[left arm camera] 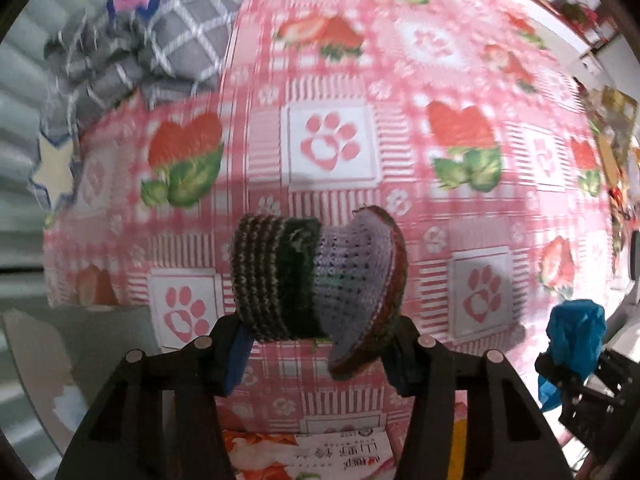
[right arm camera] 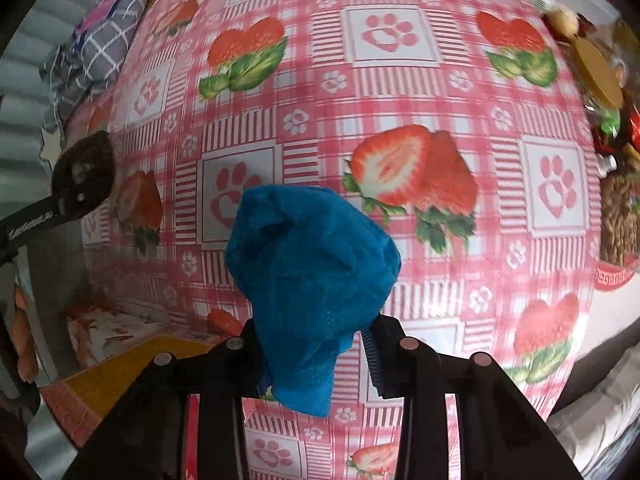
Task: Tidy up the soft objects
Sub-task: 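Lift the knit slipper and blue cloth with both tools and carry toward box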
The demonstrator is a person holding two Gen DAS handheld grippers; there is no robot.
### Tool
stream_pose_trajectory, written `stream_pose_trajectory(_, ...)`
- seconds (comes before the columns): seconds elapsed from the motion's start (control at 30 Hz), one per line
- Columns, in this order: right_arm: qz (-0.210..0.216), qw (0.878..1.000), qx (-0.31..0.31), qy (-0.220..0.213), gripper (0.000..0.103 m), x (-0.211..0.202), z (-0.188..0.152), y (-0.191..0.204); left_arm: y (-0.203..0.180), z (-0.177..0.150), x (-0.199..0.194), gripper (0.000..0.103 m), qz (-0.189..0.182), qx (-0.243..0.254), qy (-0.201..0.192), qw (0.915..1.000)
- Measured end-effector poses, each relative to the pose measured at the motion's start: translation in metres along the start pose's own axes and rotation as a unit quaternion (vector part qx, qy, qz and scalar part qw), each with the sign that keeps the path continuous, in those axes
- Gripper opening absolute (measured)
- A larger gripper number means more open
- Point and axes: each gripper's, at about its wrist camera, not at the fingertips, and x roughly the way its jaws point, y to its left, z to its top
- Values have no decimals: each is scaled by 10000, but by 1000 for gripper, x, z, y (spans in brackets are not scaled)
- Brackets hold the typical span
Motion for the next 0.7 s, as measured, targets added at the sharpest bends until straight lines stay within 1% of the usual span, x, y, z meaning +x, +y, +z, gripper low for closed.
stream_pose_trajectory(0.03, 20, 10000, 44, -6, 38, -3, -2, -3, 4, 1, -10, 58, -3, 77, -87, 9999)
stream_pose_trajectory(0.13, 72, 9998, 181, -21, 38, -18, -15, -19, -6, -4, -32, 59, -74, 261, -322, 9991)
stream_pose_trajectory(0.23, 118, 9994, 320, -40, 38, -33, -35, -30, -38, -10, -61, 59, -151, 344, -474, 9982)
stream_pose_trajectory(0.27, 156, 9991, 387, -46, 38, -38, -40, -34, -41, -13, -66, 59, -179, 370, -531, 9977)
stream_pose_trajectory(0.3, 169, 9989, 439, -58, 38, -39, -50, -34, -50, -17, -83, 59, -188, 388, -576, 9974)
stream_pose_trajectory(0.33, 175, 9987, 475, -68, 38, -43, -54, -37, -52, -21, -93, 59, -210, 413, -623, 9970)
stream_pose_trajectory(0.4, 199, 9983, 539, -85, 38, -50, -66, -40, -60, -30, -107, 59, -228, 519, -766, 9954)
stream_pose_trajectory(0.47, 265, 9975, 654, -80, 38, -56, -78, -47, -72, -39, -128, 59, -218, 717, -1001, 9922)
stream_pose_trajectory(0.5, 262, 9972, 693, -97, 38, -55, -82, -44, -78, -44, -135, 59, -244, 834, -1106, 9901)
stream_pose_trajectory(0.7, 165, 9957, 893, -183, 38, -69, -110, -49, -120, -77, -174, 59, -618, 1483, -1524, 9752)
